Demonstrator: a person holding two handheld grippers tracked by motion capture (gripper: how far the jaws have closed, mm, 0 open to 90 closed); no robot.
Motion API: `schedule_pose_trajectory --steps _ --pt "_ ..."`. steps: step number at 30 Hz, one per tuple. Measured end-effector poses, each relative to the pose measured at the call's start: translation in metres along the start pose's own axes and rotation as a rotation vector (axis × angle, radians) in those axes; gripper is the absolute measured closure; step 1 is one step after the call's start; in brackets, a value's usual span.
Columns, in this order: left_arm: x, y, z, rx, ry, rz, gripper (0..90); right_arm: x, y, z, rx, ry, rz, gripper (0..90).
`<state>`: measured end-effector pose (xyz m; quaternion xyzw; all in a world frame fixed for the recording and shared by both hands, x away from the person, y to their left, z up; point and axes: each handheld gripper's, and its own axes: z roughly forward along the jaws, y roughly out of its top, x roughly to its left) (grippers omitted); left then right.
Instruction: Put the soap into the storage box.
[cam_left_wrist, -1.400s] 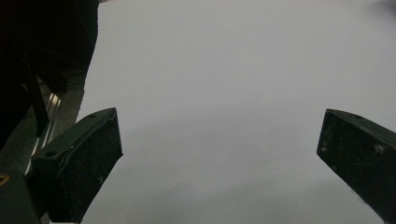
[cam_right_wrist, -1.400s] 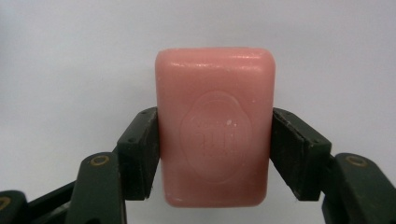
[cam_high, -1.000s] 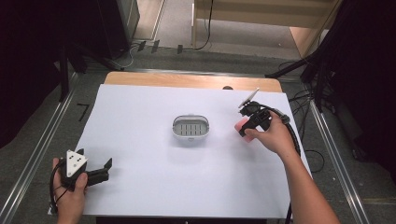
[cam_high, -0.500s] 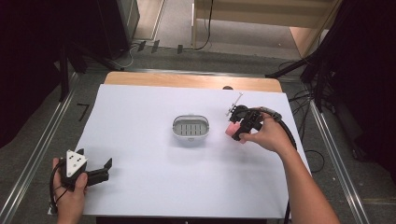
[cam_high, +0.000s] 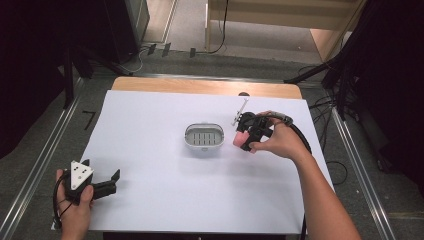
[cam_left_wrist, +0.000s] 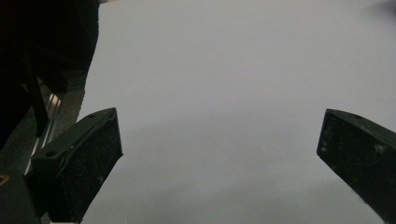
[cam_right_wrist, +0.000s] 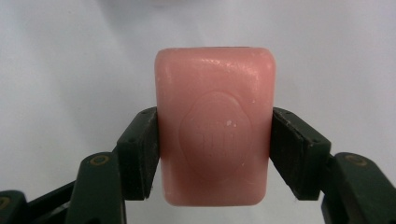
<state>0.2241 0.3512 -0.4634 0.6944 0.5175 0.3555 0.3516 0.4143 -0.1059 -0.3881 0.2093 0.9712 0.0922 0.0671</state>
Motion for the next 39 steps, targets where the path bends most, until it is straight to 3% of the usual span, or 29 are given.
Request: schedule_pose_trajectory --steps 4,14,18,30,31,39 --pt "0.0 0.0 0.0 0.0 0.0 -0.001 0.5 0.003 0.008 -0.003 0.005 -0.004 -0.028 39.2" --pt "0.0 0.0 0.0 -0.001 -0.001 -0.002 0.5 0.005 0.027 -0.009 -0.001 -0.014 -0.033 39.2" --pt "0.0 0.0 0.0 -0.003 -0.002 -0.001 0.5 0.004 0.037 -0.013 -0.027 -0.001 -0.03 39.2" --pt "0.0 0.0 0.0 -0.004 -0.003 -0.001 0.5 0.01 0.058 -0.016 -0.049 -0.004 -0.112 39.2" --pt "0.0 0.0 0.0 -0.005 -0.003 -0.001 0.5 0.012 0.063 -0.015 -0.05 -0.01 -0.14 39.2" --pt "0.0 0.0 0.0 -0.006 -0.006 -0.005 0.5 0.021 0.083 -0.012 -0.063 0.009 -0.193 39.2"
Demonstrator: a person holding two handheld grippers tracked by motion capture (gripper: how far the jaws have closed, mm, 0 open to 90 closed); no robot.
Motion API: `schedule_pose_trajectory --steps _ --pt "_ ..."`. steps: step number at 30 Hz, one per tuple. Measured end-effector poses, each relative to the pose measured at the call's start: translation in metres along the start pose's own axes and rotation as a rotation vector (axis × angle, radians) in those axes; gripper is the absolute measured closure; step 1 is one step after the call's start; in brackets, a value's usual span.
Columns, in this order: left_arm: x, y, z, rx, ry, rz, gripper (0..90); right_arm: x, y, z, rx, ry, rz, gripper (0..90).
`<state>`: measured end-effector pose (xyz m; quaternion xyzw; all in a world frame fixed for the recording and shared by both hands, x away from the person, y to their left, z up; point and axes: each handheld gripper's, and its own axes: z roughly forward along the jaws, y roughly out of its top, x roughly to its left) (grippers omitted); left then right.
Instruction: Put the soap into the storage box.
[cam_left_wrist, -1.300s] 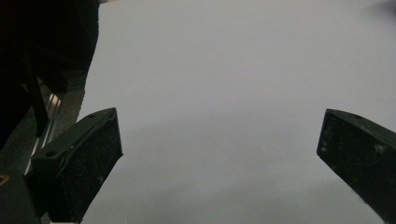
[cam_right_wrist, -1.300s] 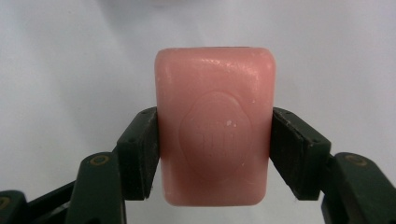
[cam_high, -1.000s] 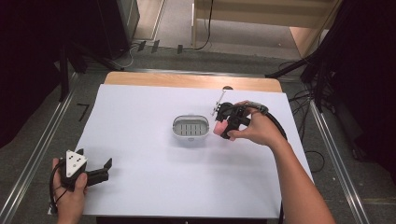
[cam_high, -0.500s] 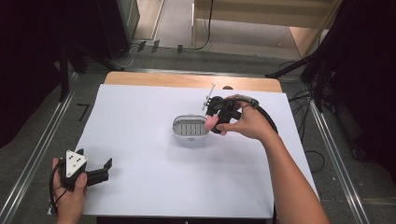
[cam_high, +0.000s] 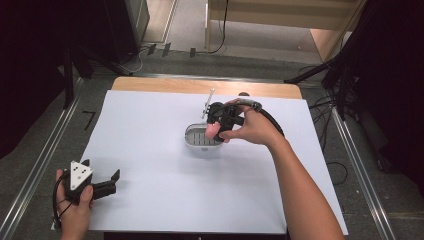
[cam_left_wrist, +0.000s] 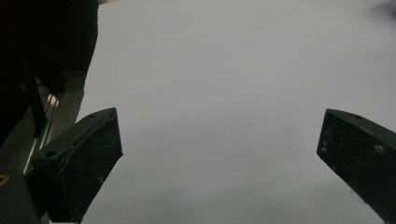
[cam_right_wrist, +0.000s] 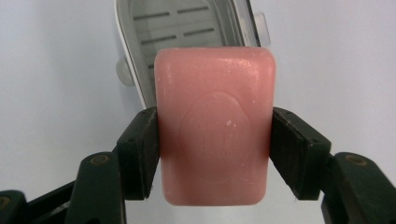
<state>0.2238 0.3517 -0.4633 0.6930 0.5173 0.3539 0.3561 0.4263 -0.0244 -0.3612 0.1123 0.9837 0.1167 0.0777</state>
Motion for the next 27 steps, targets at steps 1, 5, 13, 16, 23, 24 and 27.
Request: schedule_pose_trajectory --steps 1,5,13,16,23,24,27 --pt "0.0 0.0 0.0 0.0 0.0 0.0 0.5 0.001 0.003 0.001 -0.003 0.004 -0.005 39.2" --pt "0.0 0.0 0.0 -0.002 -0.001 0.001 0.5 0.001 0.009 0.004 -0.006 0.004 -0.026 39.2" --pt "0.001 0.0 0.0 -0.004 -0.002 -0.001 0.5 0.001 0.023 0.011 -0.008 0.005 -0.047 39.2" --pt "0.001 0.0 0.0 -0.004 -0.003 0.0 0.5 0.002 0.028 0.014 -0.013 0.012 -0.079 39.2" --pt "0.0 0.0 0.0 -0.003 -0.003 0.001 0.5 0.007 0.033 0.022 0.004 0.021 -0.12 39.2" --pt "0.0 0.0 0.0 -0.003 -0.004 0.001 0.5 0.006 0.033 0.023 0.001 0.017 -0.132 39.2" --pt "0.0 0.0 0.0 -0.003 -0.003 0.001 0.5 0.006 0.034 0.024 0.003 0.019 -0.136 39.2"
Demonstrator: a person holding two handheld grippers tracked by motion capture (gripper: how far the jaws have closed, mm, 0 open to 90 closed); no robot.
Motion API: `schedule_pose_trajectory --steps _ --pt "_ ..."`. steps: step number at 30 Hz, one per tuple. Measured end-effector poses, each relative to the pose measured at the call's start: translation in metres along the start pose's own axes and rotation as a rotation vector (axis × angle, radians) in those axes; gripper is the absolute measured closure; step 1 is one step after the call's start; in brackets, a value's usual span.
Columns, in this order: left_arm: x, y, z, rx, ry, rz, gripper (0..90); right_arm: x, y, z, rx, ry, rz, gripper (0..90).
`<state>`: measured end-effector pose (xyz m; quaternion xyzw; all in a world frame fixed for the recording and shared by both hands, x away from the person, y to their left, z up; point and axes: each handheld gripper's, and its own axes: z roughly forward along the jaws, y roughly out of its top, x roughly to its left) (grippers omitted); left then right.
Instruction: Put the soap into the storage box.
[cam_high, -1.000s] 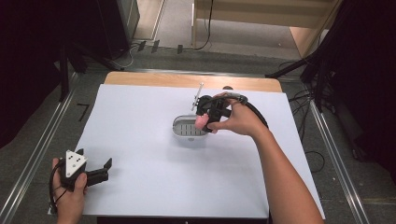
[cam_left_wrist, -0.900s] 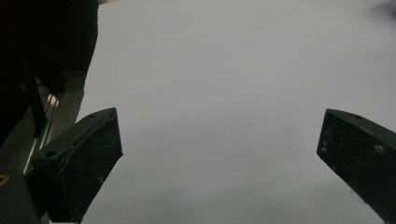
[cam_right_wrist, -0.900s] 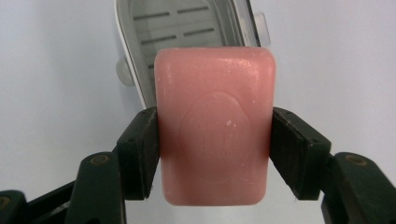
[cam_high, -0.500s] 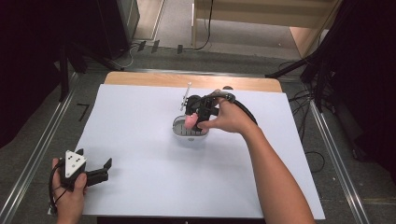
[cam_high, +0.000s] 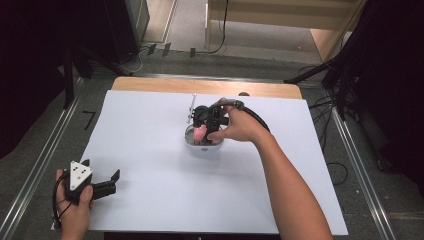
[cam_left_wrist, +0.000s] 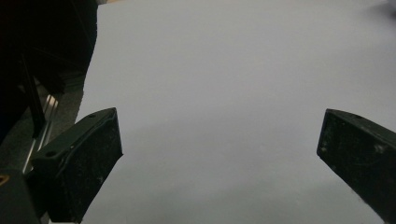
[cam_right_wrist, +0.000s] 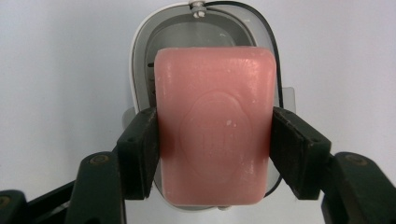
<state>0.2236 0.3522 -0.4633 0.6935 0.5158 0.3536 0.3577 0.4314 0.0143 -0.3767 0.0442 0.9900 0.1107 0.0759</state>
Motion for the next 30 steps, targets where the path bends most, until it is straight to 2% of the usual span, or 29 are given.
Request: schedule_pose_trajectory --steps 9,10,15,19,20,28,30 --pt "0.0 0.0 0.0 -0.001 -0.001 0.001 0.5 -0.002 0.001 0.006 0.02 0.002 -0.013 39.1" --pt "0.0 0.0 0.0 -0.001 -0.001 0.002 0.5 -0.003 0.001 0.008 0.015 0.001 -0.027 39.1" --pt "0.0 0.0 0.0 -0.001 -0.001 0.001 0.5 -0.002 0.002 0.01 0.025 0.01 -0.009 39.1" --pt "0.0 0.0 0.0 -0.003 -0.001 0.001 0.5 -0.004 0.002 0.011 0.017 0.013 -0.019 39.1" --pt "0.0 0.0 0.0 -0.003 -0.001 0.001 0.5 -0.003 0.002 0.011 0.024 0.017 -0.005 39.1" --pt "0.0 0.0 0.0 -0.003 -0.001 0.001 0.5 -0.005 0.001 0.013 0.022 0.018 -0.015 39.0" --pt "0.0 0.0 0.0 -0.003 -0.001 0.0 0.5 -0.005 0.001 0.012 0.031 0.029 0.006 39.1"
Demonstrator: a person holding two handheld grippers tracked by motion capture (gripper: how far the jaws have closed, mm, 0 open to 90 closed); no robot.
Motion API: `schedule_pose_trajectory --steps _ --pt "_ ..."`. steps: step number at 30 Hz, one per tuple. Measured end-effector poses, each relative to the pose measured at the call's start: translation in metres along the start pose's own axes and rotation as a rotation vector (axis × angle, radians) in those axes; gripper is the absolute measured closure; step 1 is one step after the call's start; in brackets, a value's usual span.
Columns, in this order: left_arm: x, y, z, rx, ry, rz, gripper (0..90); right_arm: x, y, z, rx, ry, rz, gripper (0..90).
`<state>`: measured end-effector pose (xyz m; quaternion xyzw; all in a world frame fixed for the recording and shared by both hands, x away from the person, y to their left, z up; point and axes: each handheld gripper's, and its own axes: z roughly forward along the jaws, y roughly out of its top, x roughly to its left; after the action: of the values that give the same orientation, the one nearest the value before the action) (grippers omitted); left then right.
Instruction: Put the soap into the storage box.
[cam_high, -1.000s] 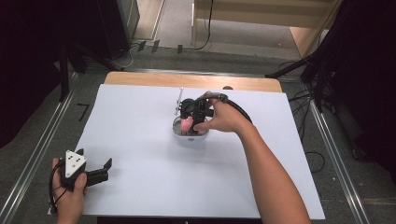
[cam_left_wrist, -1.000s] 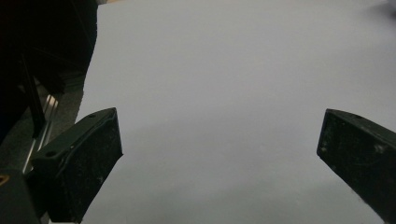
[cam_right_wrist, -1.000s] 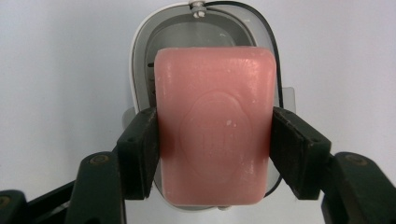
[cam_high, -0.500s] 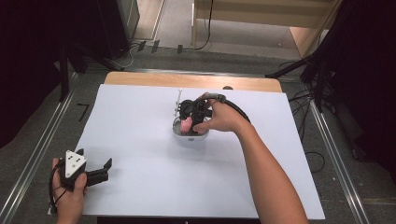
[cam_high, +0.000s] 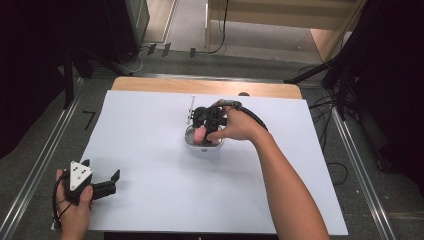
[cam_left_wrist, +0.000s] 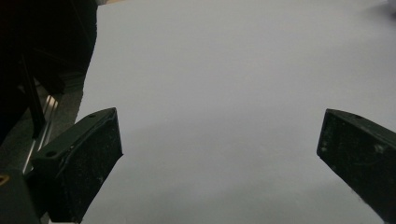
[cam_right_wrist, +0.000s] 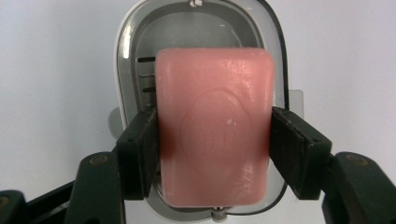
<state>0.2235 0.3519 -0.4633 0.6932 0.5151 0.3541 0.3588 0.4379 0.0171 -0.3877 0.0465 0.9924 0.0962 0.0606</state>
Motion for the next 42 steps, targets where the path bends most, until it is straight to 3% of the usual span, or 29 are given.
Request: schedule_pose_trajectory --steps 3,17,18,22,24,30,34,42 --pt "0.0 0.0 0.0 0.0 -0.001 0.002 0.5 -0.001 0.0 -0.005 -0.035 -0.007 0.014 44.6" --pt "0.0 0.0 0.0 0.004 0.0 0.005 0.5 -0.006 -0.011 -0.013 -0.056 -0.047 0.063 34.6" --pt "0.0 0.0 0.0 0.005 0.001 0.005 0.5 -0.006 -0.013 -0.015 -0.058 -0.043 0.088 33.5" --pt "0.0 0.0 0.0 0.006 0.0 0.006 0.5 -0.007 -0.018 -0.018 -0.068 -0.046 0.104 30.9" --pt "0.0 0.0 0.0 0.007 0.001 0.006 0.5 -0.008 -0.025 -0.021 -0.063 -0.05 0.142 27.2" --pt "0.0 0.0 0.0 0.008 0.002 0.007 0.5 -0.01 -0.036 -0.024 -0.074 -0.048 0.189 25.4" --pt "-0.001 0.0 0.0 0.01 0.004 0.009 0.5 -0.009 -0.047 -0.026 -0.057 -0.048 0.232 16.9" --pt "-0.001 0.0 0.0 0.009 0.004 0.008 0.5 -0.007 -0.061 -0.027 -0.06 -0.054 0.294 10.1"
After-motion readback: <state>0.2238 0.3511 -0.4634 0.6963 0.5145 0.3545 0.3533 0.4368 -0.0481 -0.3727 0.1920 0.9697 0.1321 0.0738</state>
